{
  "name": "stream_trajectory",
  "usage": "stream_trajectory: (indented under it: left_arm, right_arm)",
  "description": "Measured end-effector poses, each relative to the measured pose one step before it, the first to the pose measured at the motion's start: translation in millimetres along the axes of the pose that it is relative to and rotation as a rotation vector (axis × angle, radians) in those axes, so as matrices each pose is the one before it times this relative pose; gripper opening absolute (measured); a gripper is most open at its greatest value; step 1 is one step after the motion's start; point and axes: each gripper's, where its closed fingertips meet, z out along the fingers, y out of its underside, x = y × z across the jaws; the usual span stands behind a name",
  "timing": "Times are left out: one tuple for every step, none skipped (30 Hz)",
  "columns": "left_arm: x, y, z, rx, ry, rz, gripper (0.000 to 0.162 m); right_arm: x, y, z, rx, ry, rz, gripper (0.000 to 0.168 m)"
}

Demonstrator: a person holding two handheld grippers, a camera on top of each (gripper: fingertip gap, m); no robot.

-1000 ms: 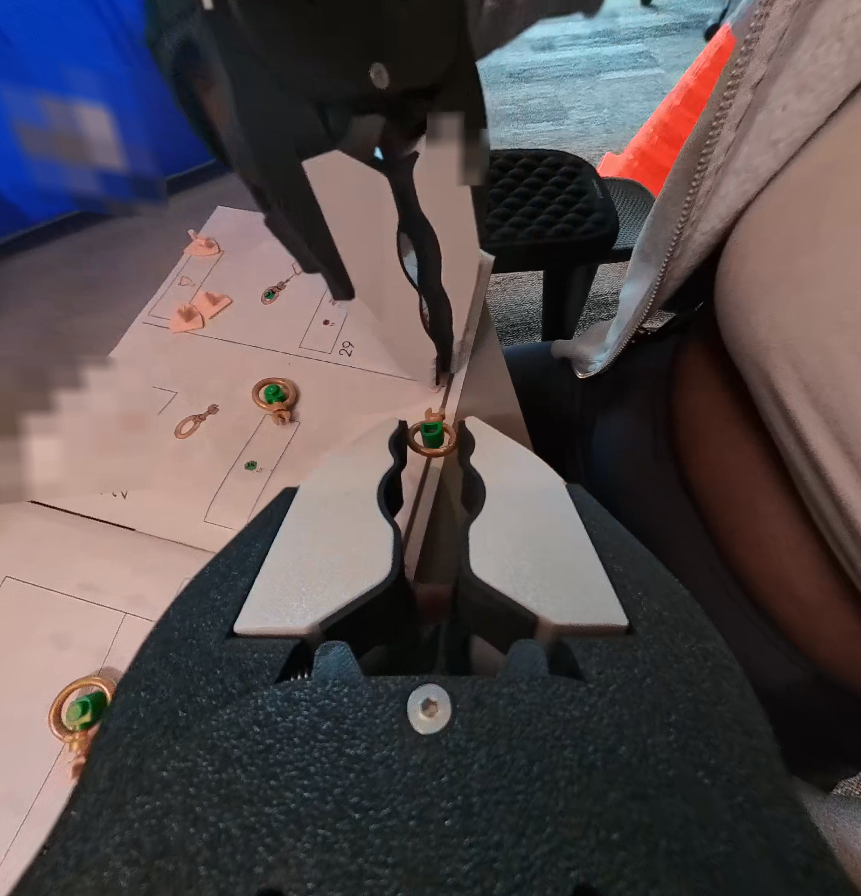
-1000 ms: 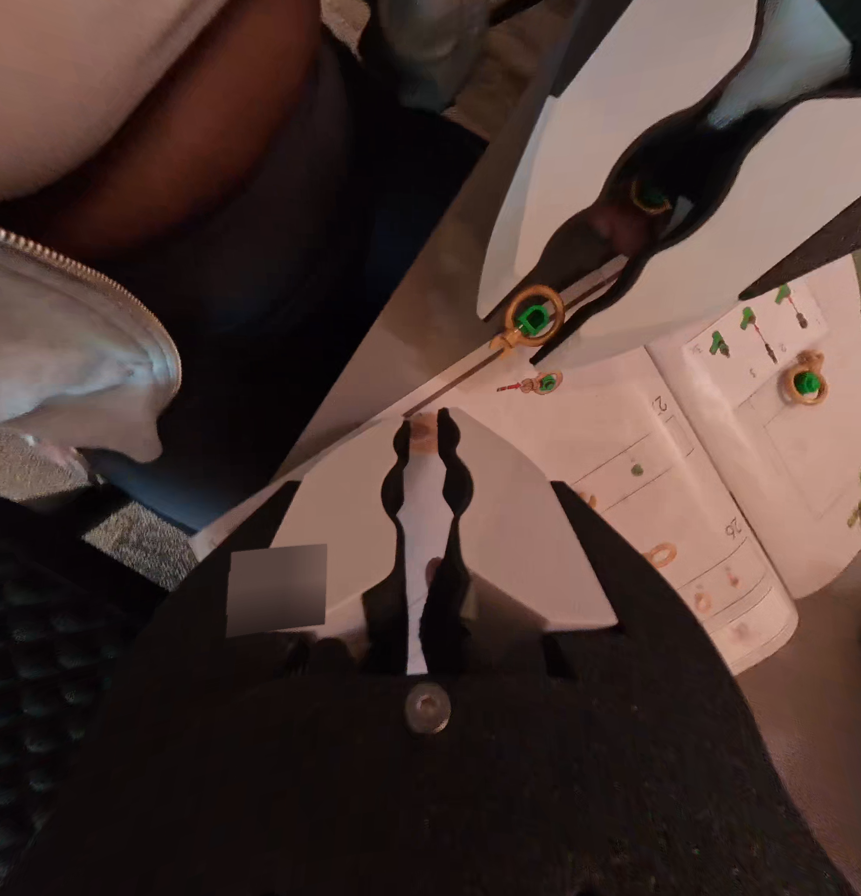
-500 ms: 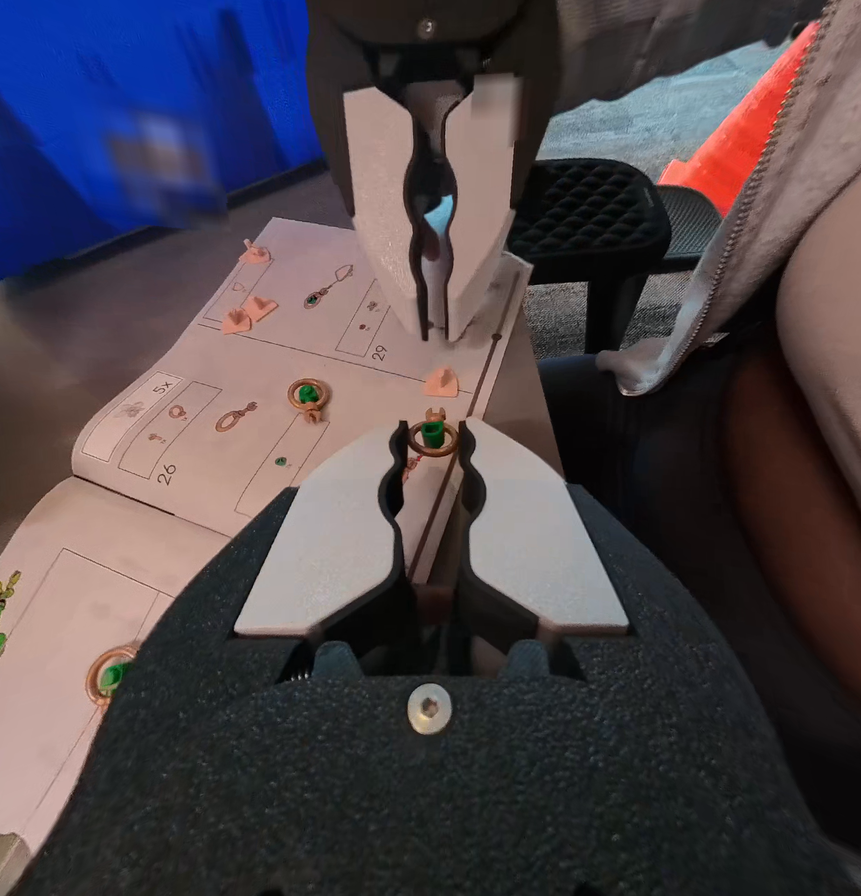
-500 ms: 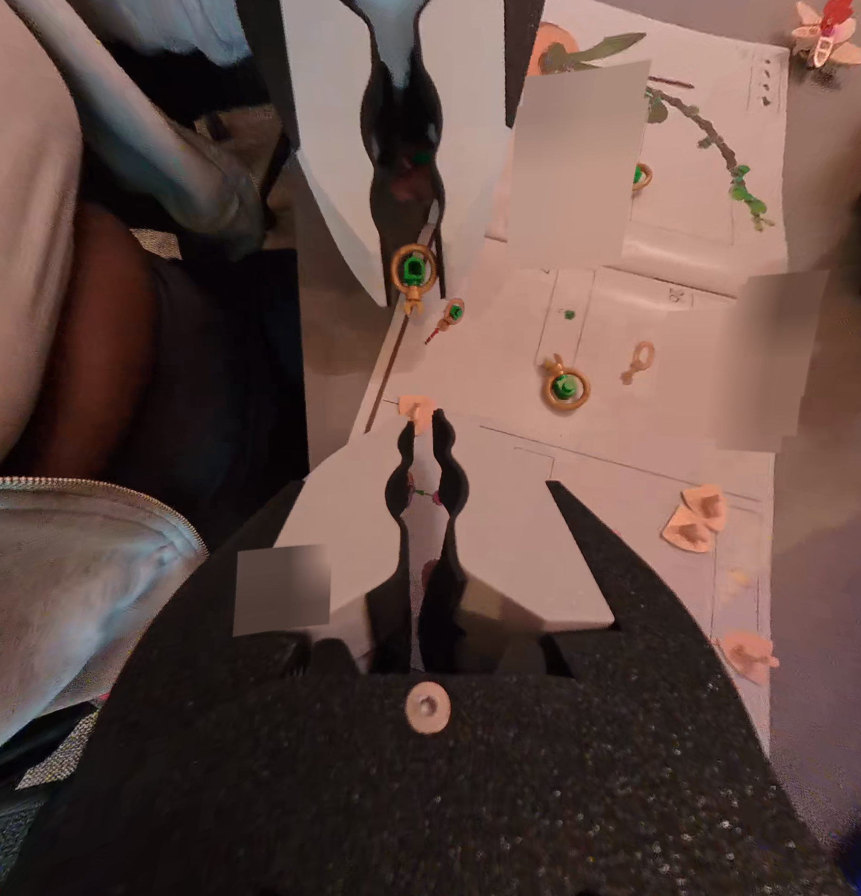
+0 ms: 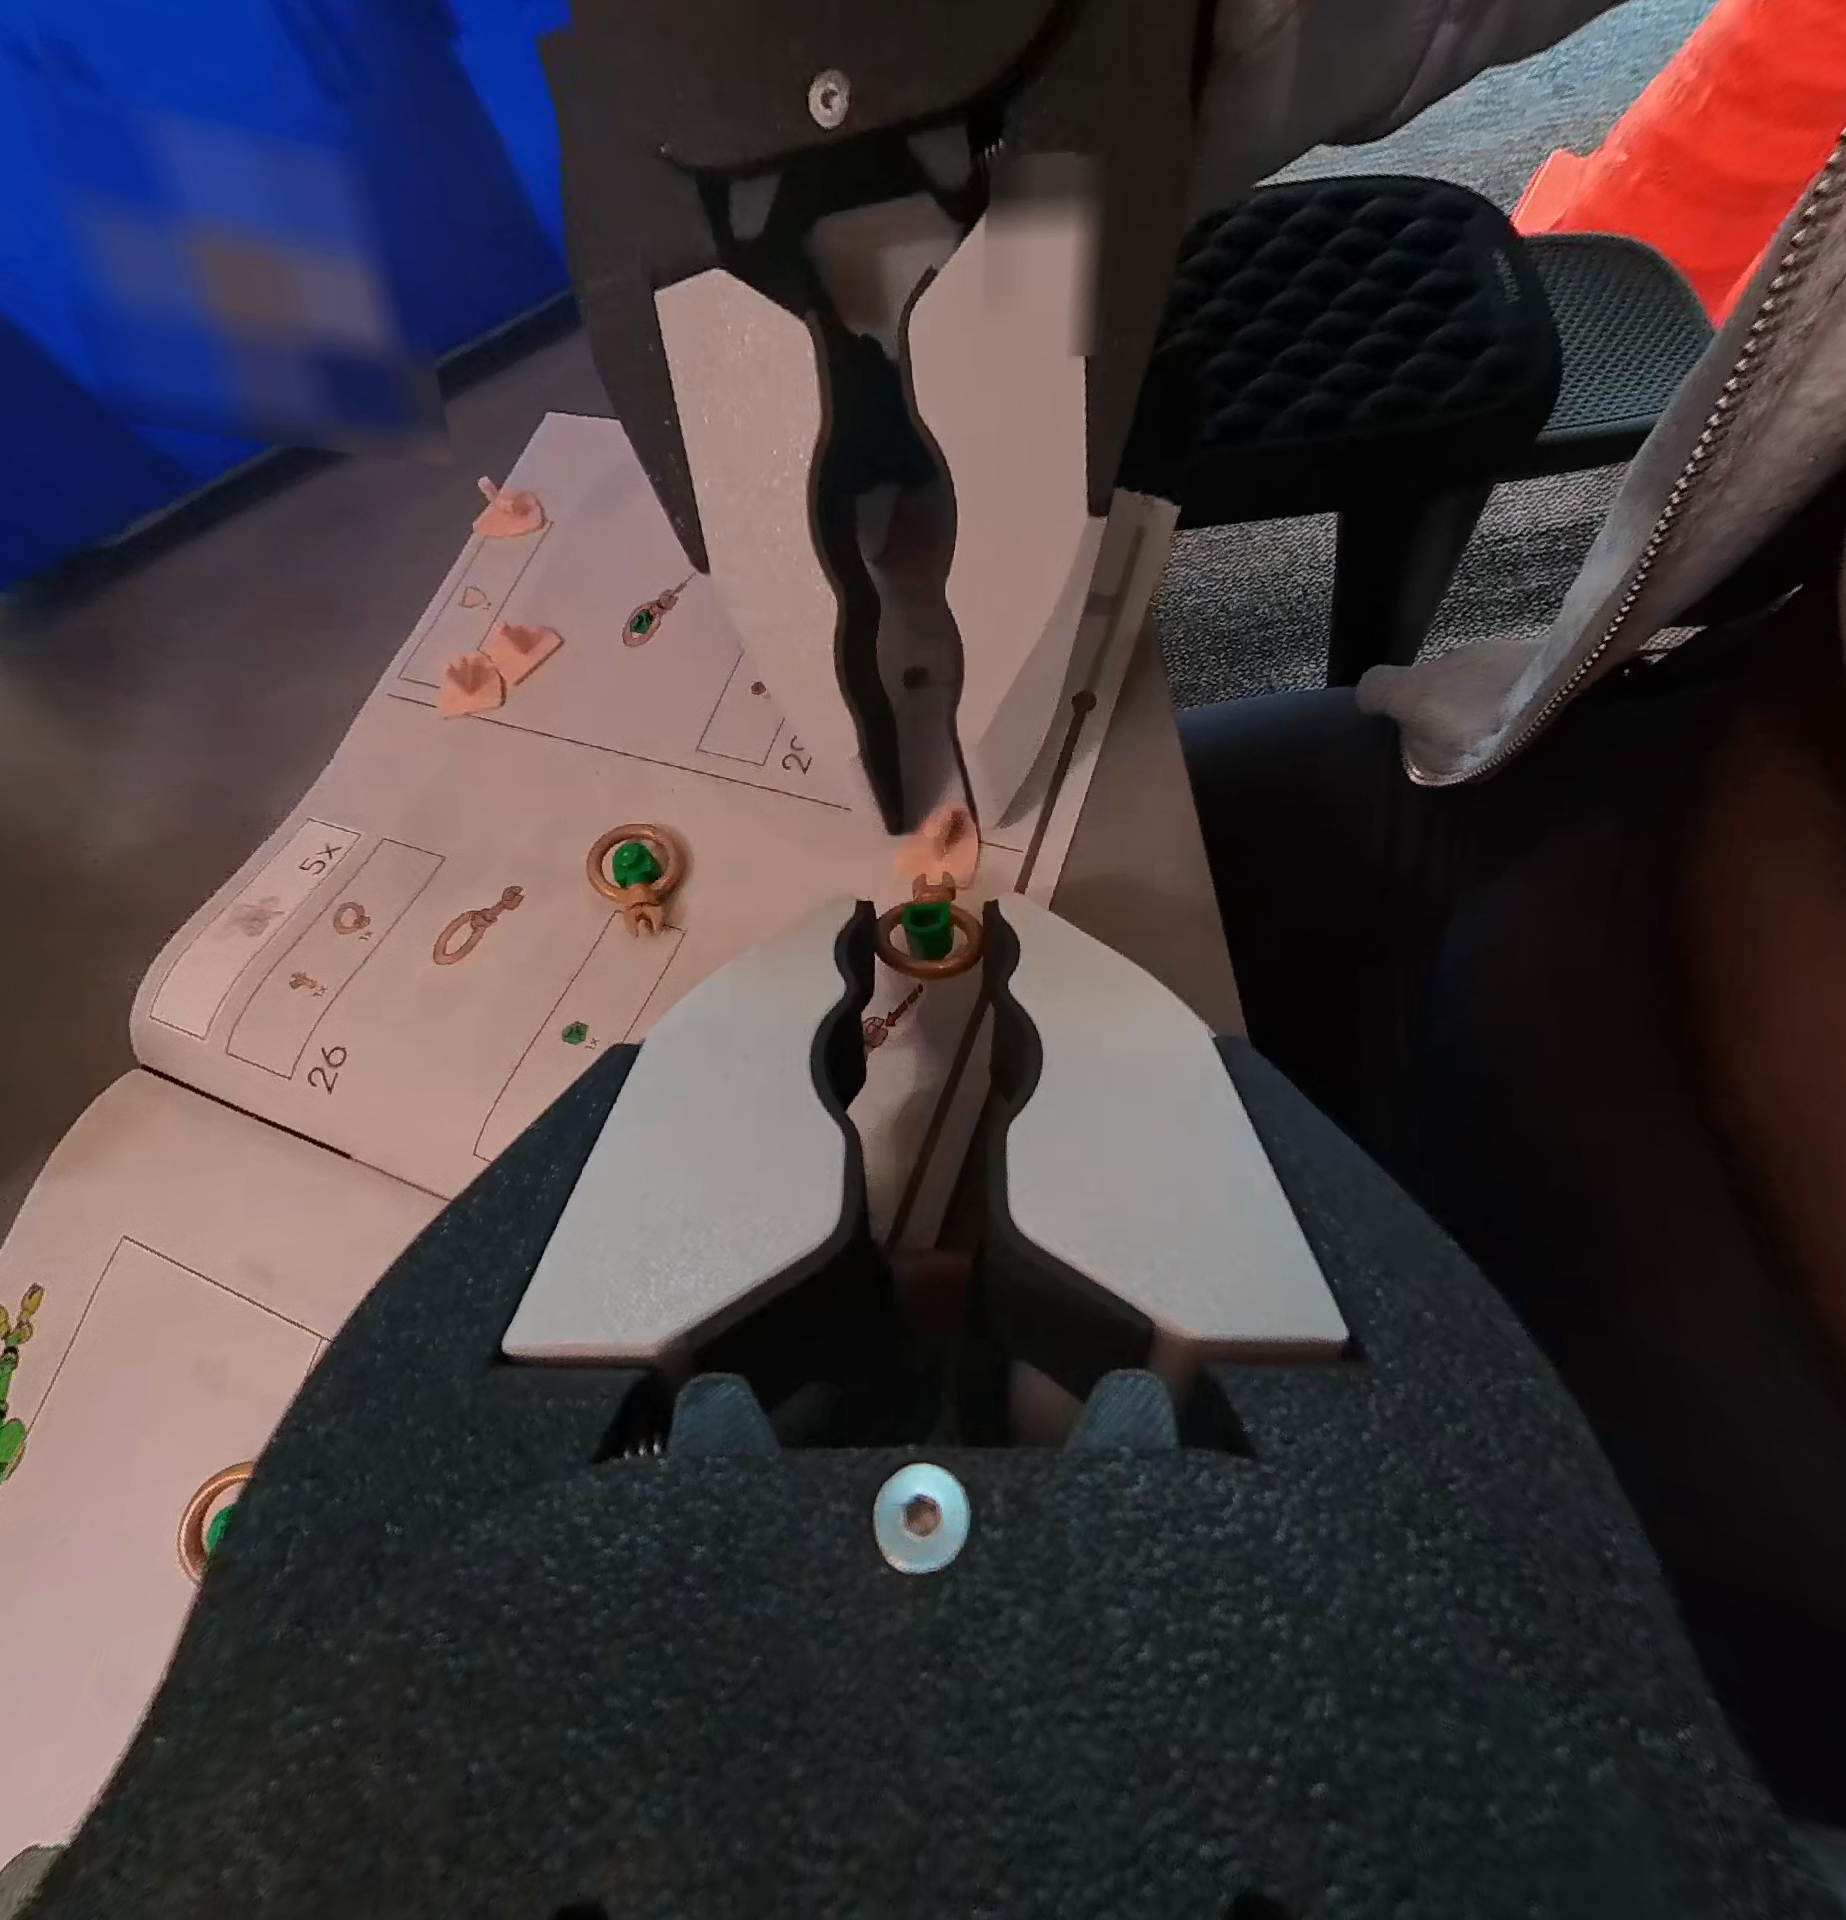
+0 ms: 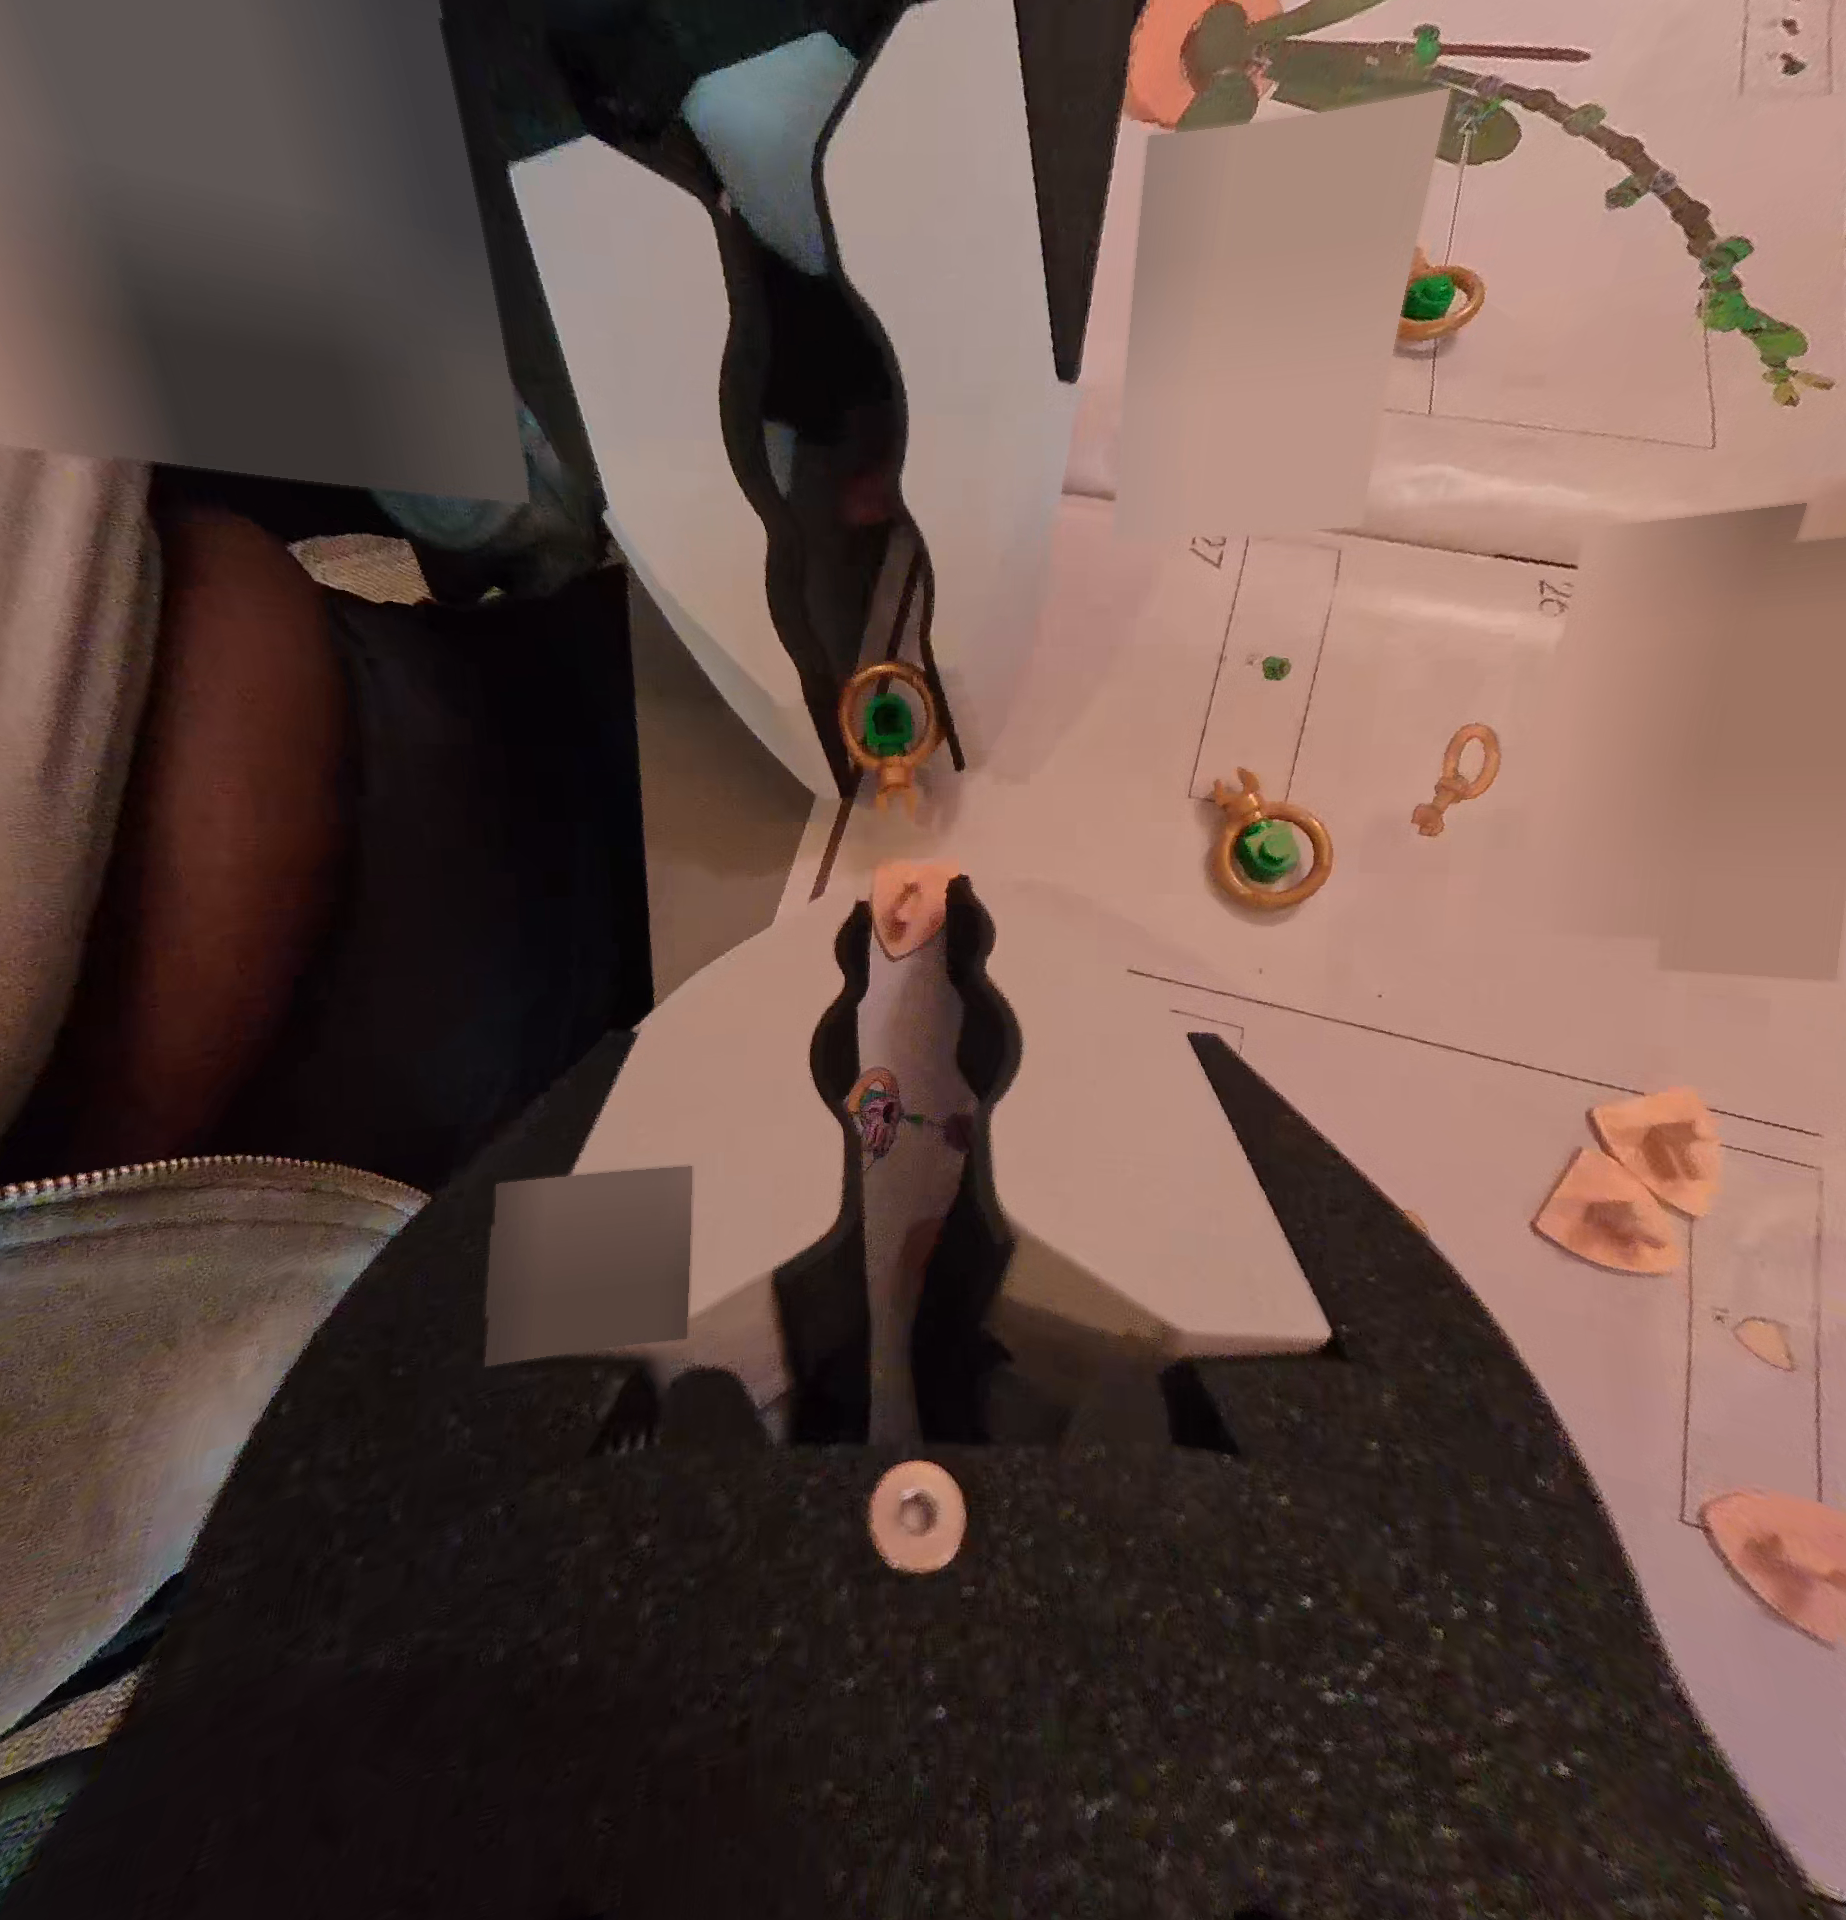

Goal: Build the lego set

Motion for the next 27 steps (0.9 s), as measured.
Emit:
stream_trajectory:
  left_arm:
    - [0.22, 0.37, 0.44, -0.0047, 0.0020, 0.0013, 0.019]
    - [0.12, 0.55, 0.41, -0.0047, 0.0017, -0.0002, 0.019]
    - [0.19, 0.37, 0.40, -0.0039, 0.0018, -0.0011, 0.019]
    - [0.19, 0.15, 0.21, -0.0023, 0.0024, -0.0003, 0.019]
    - [0.16, 0.09, -0.05, -0.0007, 0.0015, 0.0005, 0.019]
    - [0.34, -0.13, -0.05, 0.0014, 0.0003, 0.0009, 0.019]
    - [0.40, -0.29, -0.27, 0.0042, 0.0009, 0.0014, 0.019]
    - [0.23, -0.70, -0.39, 0.0064, 0.0007, 0.0004, 0.019]
    - [-0.12, -1.12, -0.43, 0.0084, 0.0004, -0.0019, 0.019]
    - [-0.11, -1.50, -0.56, 0.0105, 0.0029, -0.0035, 0.019]
    - [-0.09, -1.77, -0.30, 0.0120, 0.0049, -0.0052, 0.019]
    - [-0.23, -1.62, -0.18, 0.0125, 0.0058, -0.0063, 0.019]
    - [0.08, -1.60, -0.10, 0.0125, 0.0076, -0.0051, 0.019]
    - [-0.06, -1.77, -0.59, 0.0133, 0.0037, -0.0040, 0.019]
    - [-0.74, -1.91, -0.91, 0.0172, -0.0023, -0.0033, 0.019]
    - [-0.65, -2.03, -1.32, 0.0223, -0.0026, -0.0016, 0.019]
    - [-0.39, -3.06, -1.98, 0.0288, -0.0043, 0.0009, 0.019]
    - [-0.91, -3.95, -2.35, 0.0351, -0.0097, 0.0026, 0.019]
    - [-1.13, -3.96, -2.31, 0.0353, -0.0121, 0.0022, 0.019]
    - [-1.08, -3.78, -1.74, 0.0321, -0.0116, 0.0023, 0.019]
    - [-1.59, -2.89, -1.28, 0.0253, -0.0151, 0.0022, 0.019]
    - [-2.17, -1.18, -0.64, 0.0110, -0.0177, -0.0007, 0.019]
    - [-1.76, 0.96, -0.31, -0.0055, -0.0118, -0.0026, 0.019]
    - [-0.69, 2.26, -0.30, -0.0144, -0.0037, -0.0014, 0.019]
    - [-0.65, 2.11, -0.40, -0.0126, -0.0039, -0.0010, 0.019]
    - [-0.90, 1.33, -0.39, -0.0080, -0.0054, -0.0009, 0.019]
    - [0.18, 0.90, -0.44, -0.0046, -0.0010, 0.0024, 0.019]
  right_arm:
    - [-0.36, -1.66, 0.35, 0.0080, -0.0055, 0.0103, 0.013]
    - [1.07, 0.70, 0.70, -0.0057, 0.0065, 0.0008, 0.010]
    - [1.44, 0.57, 1.07, -0.0068, 0.0069, -0.0028, 0.009]
    - [0.72, -0.01, -0.01, -0.0002, 0.0054, 0.0028, 0.007]
    - [-0.66, 0.07, 0.03, 0.0005, -0.0028, 0.0039, 0.005]
    - [-0.17, 0.05, 0.20, 0.0004, 0.0004, 0.0051, 0.004]
    - [0.11, 0.01, 0.01, 0.0002, 0.0022, -0.0006, 0.004]
    - [-0.20, -0.22, 0.23, 0.0005, 0.0030, -0.0069, 0.003]
    - [-1.14, -0.31, 0.32, -0.0002, -0.0031, -0.0142, 0.002]
    - [-1.12, -0.60, 0.43, -0.0005, -0.0048, -0.0251, 0.002]
    - [-0.40, -0.63, 0.06, 0.0021, -0.0009, -0.0347, 0.002]
    - [-0.11, -2.64, -0.45, 0.0143, -0.0026, -0.0322, 0.002]
    - [-0.58, -4.55, -1.17, 0.0277, -0.0091, -0.0221, 0.001]
    - [0.45, -4.70, -1.47, 0.0280, -0.0065, -0.0056, 0.001]
    - [0.66, -2.03, -1.36, 0.0113, -0.0080, -0.0008, 0.001]
    - [0.49, -1.90, -1.82, 0.0151, -0.0050, -0.0040, 0.001]
    - [1.44, -1.49, -1.81, 0.0139, 0.0039, 0.0014, 0.000]
    - [0.77, -1.51, -1.83, 0.0110, 0.0001, 0.0033, 0.000]
    - [0.32, -3.19, -1.82, 0.0205, 0.0005, 0.0033, 0.000]
    - [-0.07, -4.22, -1.35, 0.0254, -0.0021, 0.0027, 0.000]
    - [-0.61, -4.58, -1.95, 0.0223, -0.0064, 0.0019, 0.000]
    - [1.35, -2.43, -0.82, 0.0090, 0.0081, 0.0048, 0.000]
    - [1.68, 2.30, -0.10, -0.0204, 0.0072, 0.0015, 0.000]
    - [2.36, 6.97, 0.39, -0.0479, 0.0139, -0.0124, 0.000]
    - [2.72, 7.25, 0.65, -0.0487, 0.0215, -0.0165, 0.000]
    - [-1.06, 4.49, 0.13, -0.0297, -0.0012, -0.0046, 0.000]
    - [-1.51, 0.83, -1.04, -0.0073, -0.0053, 0.0157, 0.000]
